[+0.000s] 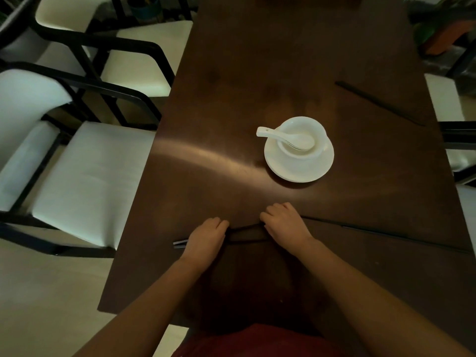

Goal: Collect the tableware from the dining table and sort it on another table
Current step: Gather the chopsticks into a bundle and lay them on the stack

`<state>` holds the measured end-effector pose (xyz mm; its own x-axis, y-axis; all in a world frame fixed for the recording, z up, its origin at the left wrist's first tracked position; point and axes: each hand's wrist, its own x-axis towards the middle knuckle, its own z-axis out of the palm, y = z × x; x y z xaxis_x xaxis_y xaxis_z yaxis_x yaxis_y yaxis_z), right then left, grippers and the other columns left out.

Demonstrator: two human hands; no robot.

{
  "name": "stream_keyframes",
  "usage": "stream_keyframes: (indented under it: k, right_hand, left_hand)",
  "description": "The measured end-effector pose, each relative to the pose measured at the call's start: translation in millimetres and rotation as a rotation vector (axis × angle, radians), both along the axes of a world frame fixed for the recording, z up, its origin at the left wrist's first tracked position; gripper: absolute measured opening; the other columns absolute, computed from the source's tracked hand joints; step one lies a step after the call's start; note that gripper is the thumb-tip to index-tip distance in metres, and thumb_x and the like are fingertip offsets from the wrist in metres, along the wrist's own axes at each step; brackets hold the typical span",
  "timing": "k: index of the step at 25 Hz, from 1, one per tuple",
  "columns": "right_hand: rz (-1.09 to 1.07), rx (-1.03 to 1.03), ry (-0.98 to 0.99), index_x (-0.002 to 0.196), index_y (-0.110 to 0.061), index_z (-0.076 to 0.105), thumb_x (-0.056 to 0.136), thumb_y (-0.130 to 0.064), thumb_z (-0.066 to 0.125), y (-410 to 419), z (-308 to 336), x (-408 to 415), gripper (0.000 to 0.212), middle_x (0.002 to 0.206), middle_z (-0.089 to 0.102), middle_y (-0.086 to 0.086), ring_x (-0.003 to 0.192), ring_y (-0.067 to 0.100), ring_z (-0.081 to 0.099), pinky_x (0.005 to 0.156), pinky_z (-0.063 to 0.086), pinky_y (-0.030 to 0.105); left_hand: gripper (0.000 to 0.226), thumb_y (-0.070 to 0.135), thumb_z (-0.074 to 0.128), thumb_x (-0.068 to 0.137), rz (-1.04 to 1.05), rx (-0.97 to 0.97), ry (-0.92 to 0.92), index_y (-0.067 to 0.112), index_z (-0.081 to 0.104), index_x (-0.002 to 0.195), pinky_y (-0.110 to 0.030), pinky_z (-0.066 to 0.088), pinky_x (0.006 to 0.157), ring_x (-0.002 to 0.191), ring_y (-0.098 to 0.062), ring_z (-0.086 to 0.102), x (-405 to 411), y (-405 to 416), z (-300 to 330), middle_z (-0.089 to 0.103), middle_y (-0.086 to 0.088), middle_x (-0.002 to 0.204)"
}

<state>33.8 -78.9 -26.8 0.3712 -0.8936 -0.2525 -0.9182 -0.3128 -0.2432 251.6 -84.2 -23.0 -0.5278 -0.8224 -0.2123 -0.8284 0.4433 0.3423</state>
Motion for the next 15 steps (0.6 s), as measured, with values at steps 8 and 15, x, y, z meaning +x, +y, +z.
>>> stream_keyframes:
  k: [8, 15]
  right_hand:
    - [-0.025, 0.024, -0.078, 0.121, -0.011, 0.056, 0.087, -0.029, 0.056, 36, -5, -11, 0.038, 0.115, 0.055, 0.008, 0.108, 0.026, 0.05, 0.088, 0.039, 0.036]
    - [-0.001, -0.038, -0.036, 0.101, -0.007, 0.057, 0.086, -0.008, 0.054, 47, -7, -9, 0.015, 0.101, 0.059, 0.013, 0.094, 0.029, 0.054, 0.08, 0.042, 0.036]
  left_hand:
    - [0.05, 0.022, 0.071, 0.077, -0.044, -0.01, -0.002, 0.0, 0.058, 0.12, -0.04, 0.05, 0.09, 0.107, -0.034, 0.056, 8, 35, -4, 0.06, -0.017, 0.114]
    - [0.021, 0.0, 0.056, 0.084, -0.079, -0.032, -0.064, -0.002, 0.061, 0.105, -0.041, 0.048, 0.074, 0.091, -0.034, 0.055, -1, 24, -3, 0.06, -0.018, 0.1]
